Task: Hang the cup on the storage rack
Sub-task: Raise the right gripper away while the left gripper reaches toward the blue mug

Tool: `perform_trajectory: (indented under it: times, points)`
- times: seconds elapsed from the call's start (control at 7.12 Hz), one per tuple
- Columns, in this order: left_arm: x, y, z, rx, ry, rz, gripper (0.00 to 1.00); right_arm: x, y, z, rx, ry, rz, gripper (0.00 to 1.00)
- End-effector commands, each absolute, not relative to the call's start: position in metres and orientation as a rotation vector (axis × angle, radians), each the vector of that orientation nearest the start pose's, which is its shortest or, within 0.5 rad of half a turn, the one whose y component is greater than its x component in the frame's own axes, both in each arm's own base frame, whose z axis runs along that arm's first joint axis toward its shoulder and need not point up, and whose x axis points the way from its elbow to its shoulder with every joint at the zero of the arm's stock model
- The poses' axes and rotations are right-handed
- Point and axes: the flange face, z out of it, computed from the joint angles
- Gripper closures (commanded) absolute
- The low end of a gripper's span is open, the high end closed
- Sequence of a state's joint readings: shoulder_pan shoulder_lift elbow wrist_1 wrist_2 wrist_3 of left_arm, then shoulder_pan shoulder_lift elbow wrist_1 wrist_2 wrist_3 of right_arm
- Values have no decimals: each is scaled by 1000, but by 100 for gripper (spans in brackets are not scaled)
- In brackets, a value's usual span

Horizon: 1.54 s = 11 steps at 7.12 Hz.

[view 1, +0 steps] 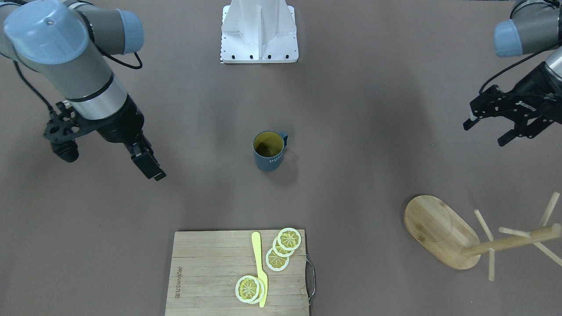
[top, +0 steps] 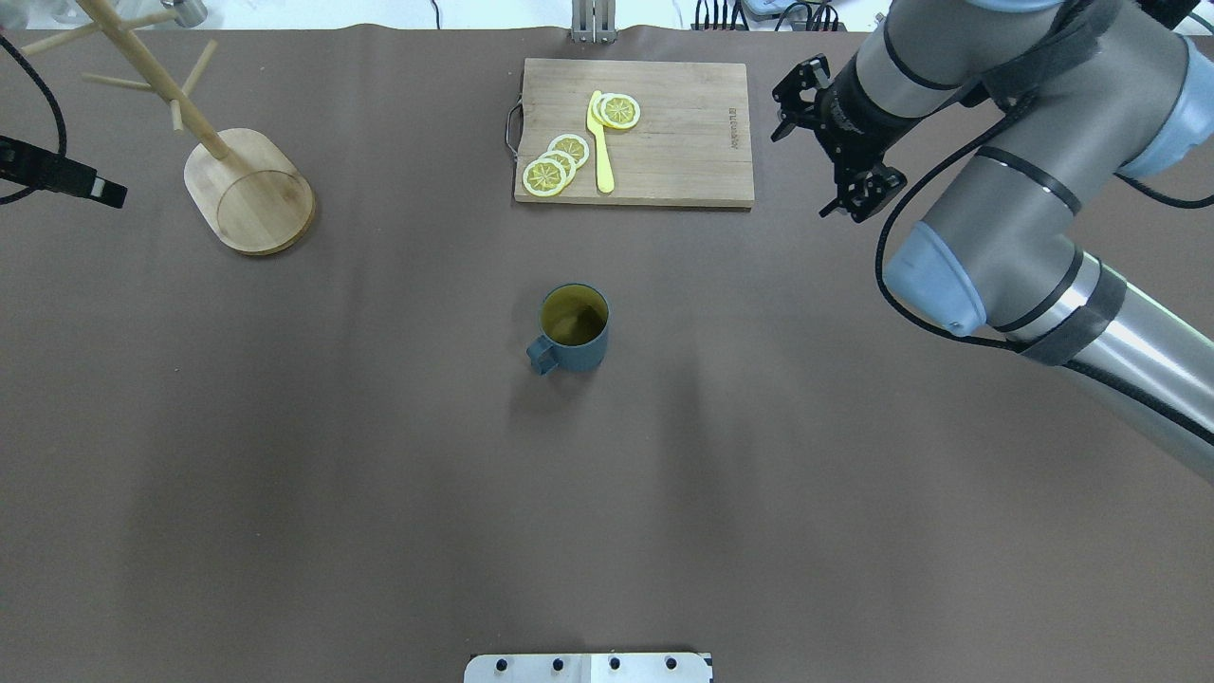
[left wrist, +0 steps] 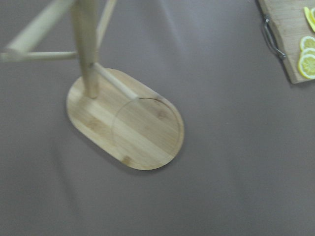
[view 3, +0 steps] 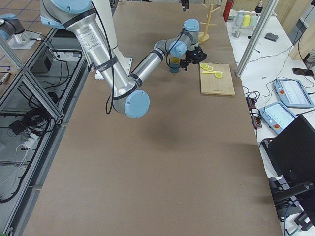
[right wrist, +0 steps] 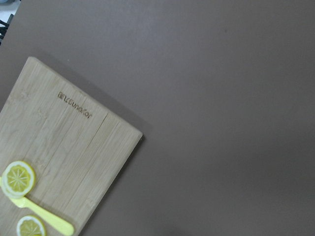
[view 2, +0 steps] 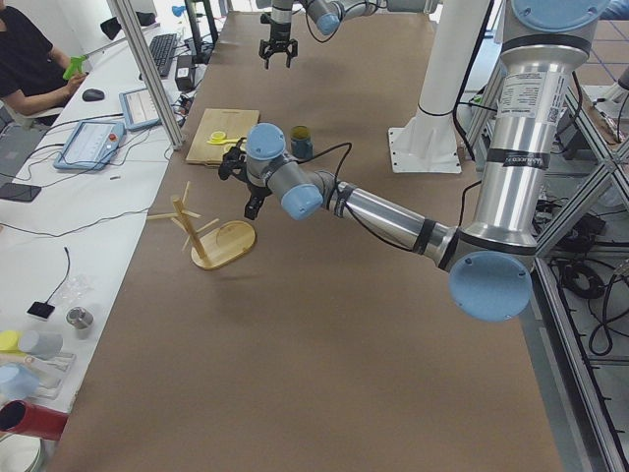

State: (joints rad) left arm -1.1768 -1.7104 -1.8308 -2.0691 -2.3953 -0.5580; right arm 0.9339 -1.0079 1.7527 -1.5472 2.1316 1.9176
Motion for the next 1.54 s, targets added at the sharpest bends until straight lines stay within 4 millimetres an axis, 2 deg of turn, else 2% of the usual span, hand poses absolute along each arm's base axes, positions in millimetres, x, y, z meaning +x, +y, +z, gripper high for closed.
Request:
perform_trajectory:
  times: [0.0,0.14,0.28,0.42,0.56,0.7,0.84,0.98,1.26,1.4]
  points:
    - [231,-489,330,472,1095,319,2,-266,-581,308,-205,-870,779,0]
    - [297,-482,289,544,1095,388,2,-239,-594,348,-103,-828,571,0]
    - [353,-472,280,570,1068,421,2,-206,-624,392,-61,-784,444,0]
    - [386,-458,280,614,1043,439,2,-165,-647,428,-2,-748,300,0]
    - [407,-448,282,673,1059,444,2,-134,-663,457,49,-713,146,0]
    - [427,-435,284,744,1071,440,2,-118,-669,473,72,-699,76,0]
    - [459,-411,286,814,1063,421,2,-96,-673,485,111,-684,-26,0]
    - [482,-384,281,832,1094,398,2,-75,-676,505,127,-675,-112,0]
    - [516,-347,263,857,1117,367,2,-52,-678,534,115,-704,-172,0]
    - [534,-330,261,869,1107,363,2,-45,-674,545,112,-729,-205,0]
